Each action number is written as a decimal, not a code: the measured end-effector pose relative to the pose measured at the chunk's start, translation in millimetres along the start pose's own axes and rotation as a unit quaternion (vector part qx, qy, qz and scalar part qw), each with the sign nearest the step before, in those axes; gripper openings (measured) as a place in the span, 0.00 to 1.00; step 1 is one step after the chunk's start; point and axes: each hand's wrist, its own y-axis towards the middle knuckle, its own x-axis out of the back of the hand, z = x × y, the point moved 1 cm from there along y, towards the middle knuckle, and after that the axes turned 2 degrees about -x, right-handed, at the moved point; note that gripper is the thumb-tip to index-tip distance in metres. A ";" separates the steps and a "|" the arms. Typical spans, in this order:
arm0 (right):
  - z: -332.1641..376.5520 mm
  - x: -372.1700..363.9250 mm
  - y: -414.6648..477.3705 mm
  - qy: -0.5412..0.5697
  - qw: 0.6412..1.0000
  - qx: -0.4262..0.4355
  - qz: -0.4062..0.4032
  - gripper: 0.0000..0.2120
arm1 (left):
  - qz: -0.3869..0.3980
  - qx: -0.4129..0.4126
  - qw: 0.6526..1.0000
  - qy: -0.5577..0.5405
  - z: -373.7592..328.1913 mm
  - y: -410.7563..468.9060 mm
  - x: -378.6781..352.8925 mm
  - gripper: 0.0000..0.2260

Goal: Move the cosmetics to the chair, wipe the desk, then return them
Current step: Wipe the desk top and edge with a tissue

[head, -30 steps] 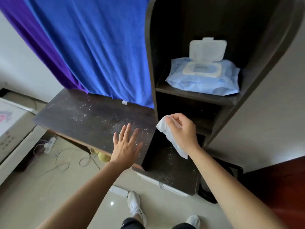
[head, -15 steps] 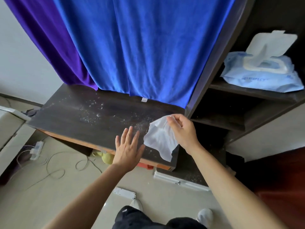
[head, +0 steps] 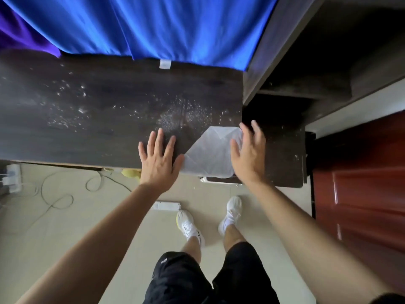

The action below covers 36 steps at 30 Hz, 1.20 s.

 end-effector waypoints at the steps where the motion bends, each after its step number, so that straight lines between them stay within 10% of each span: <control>1: 5.8 -6.7 -12.7 -0.027 0.999 0.040 -0.014 0.23 | -0.007 -0.005 1.000 0.010 2.1 5.9 -1.8 0.28; 6: 29.5 -51.4 -36.1 -0.131 0.983 0.008 0.127 0.37 | -0.038 -0.014 0.998 0.052 17.6 31.0 -9.5 0.31; 17: 21.1 -77.9 116.0 -0.233 0.959 0.096 0.126 0.41 | -0.092 -0.007 0.994 0.062 22.6 33.4 -18.8 0.34; 27: -14.0 -45.0 -0.5 -0.221 0.948 0.180 0.142 0.37 | -0.097 -0.007 0.993 0.067 20.6 34.4 -19.7 0.35; 36: 20.8 -72.4 105.3 -0.259 0.938 0.147 0.180 0.41 | -0.116 -0.003 0.992 0.058 20.1 33.2 -22.0 0.36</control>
